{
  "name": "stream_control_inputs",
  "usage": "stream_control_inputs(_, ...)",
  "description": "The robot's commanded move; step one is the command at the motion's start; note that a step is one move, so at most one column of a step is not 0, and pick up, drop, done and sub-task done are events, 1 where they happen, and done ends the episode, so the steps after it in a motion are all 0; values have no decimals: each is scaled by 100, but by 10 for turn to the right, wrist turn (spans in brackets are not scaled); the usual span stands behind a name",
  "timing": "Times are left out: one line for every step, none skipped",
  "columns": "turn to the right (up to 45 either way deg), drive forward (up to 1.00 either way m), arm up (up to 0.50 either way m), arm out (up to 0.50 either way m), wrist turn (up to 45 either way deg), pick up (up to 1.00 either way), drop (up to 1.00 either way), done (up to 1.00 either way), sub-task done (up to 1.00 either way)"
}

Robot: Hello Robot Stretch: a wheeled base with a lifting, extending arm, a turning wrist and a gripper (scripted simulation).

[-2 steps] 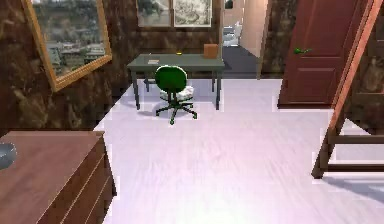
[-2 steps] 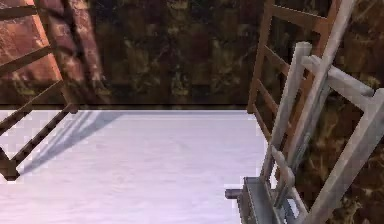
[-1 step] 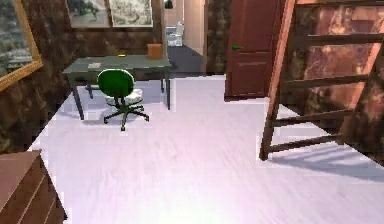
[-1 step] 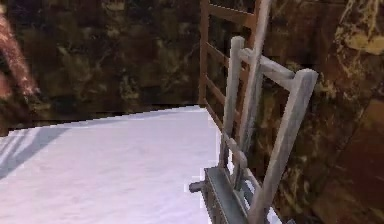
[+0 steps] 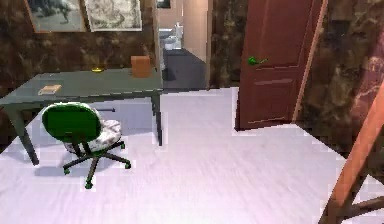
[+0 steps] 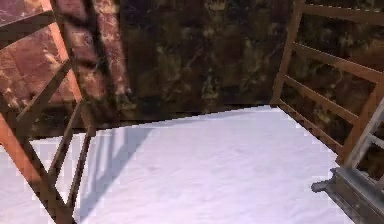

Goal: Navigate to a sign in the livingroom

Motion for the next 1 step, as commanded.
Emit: stream_control_inputs(0,100,0,0,0,0,0,0,0)
